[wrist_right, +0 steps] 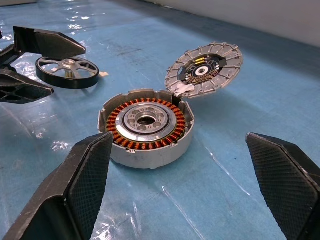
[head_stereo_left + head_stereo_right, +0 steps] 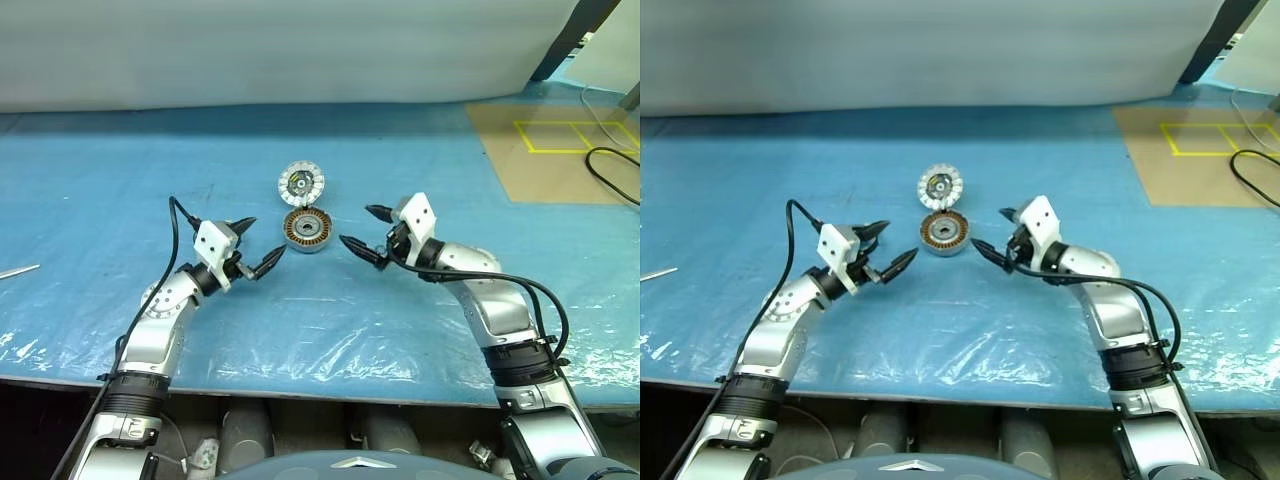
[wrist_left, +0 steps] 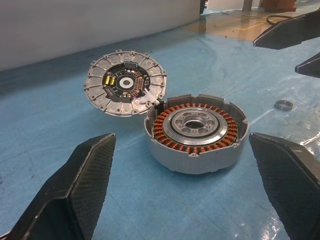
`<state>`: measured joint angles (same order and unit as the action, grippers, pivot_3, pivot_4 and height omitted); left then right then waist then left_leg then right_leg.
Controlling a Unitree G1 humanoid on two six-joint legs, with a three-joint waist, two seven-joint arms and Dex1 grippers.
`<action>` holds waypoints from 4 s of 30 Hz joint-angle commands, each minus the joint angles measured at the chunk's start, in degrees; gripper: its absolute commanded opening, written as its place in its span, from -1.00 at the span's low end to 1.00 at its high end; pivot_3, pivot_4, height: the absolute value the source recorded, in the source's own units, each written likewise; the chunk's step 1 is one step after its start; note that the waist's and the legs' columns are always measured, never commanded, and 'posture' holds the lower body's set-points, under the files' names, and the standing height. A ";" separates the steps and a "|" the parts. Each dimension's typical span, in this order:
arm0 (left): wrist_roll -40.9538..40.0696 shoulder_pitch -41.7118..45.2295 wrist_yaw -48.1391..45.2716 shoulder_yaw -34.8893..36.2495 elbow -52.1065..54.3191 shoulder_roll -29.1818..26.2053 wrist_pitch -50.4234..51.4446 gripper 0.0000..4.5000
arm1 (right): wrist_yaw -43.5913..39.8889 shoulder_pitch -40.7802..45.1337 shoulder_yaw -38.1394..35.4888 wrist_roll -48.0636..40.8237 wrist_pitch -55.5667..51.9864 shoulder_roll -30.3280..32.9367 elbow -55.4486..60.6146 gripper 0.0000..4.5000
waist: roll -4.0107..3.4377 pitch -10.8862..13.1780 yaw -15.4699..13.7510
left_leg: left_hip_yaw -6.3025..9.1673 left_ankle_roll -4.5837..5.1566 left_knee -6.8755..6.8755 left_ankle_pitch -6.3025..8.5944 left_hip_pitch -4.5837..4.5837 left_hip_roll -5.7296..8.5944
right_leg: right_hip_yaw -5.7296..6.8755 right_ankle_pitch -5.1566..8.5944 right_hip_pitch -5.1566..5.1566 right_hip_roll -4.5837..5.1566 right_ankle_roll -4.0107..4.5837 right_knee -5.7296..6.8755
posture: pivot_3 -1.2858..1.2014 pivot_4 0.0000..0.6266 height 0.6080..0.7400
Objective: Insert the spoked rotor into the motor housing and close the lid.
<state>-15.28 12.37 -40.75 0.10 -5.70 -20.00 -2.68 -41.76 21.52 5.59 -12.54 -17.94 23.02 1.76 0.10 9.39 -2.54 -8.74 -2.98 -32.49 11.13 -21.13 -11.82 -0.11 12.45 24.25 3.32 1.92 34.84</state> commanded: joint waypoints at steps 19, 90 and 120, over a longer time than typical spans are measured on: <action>-0.04 0.35 0.52 0.77 3.14 -0.76 -0.21 1.00 | -1.22 1.45 0.37 0.23 1.20 -0.18 0.11 0.99 | 0.00 0.00 -0.01 | 0.00 0.01 -0.04 0.00 -0.01 -0.01 | 0.00 0.00 0.00 0.00 0.01 0.03 | 0.03 -0.52 1.00; 0.42 -10.30 3.79 -0.70 11.80 -0.60 2.02 1.00 | -20.11 32.26 18.76 22.95 18.35 -6.42 -36.08 0.82 | 0.02 0.00 0.21 | -0.05 0.24 -0.57 0.10 -0.03 -0.20 | 0.06 0.08 0.07 -0.01 0.24 0.68 | 0.03 -0.52 1.00; 0.11 -8.63 4.49 -0.17 10.35 2.37 2.36 1.00 | -24.99 46.01 29.77 37.39 21.78 -9.81 -50.46 -0.19 | 0.01 0.00 0.29 | -0.07 0.24 -0.56 0.11 -0.04 -0.29 | 0.10 0.13 0.11 -0.02 0.32 0.73 | 0.03 -0.52 1.00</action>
<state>-14.44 3.47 -36.49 -0.71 3.73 -17.69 0.17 -66.79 66.61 34.50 23.46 2.36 13.10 -48.77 0.11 9.40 -2.25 -8.81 -2.74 -33.05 11.25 -21.16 -12.10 -0.01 12.58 24.37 3.31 2.24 35.57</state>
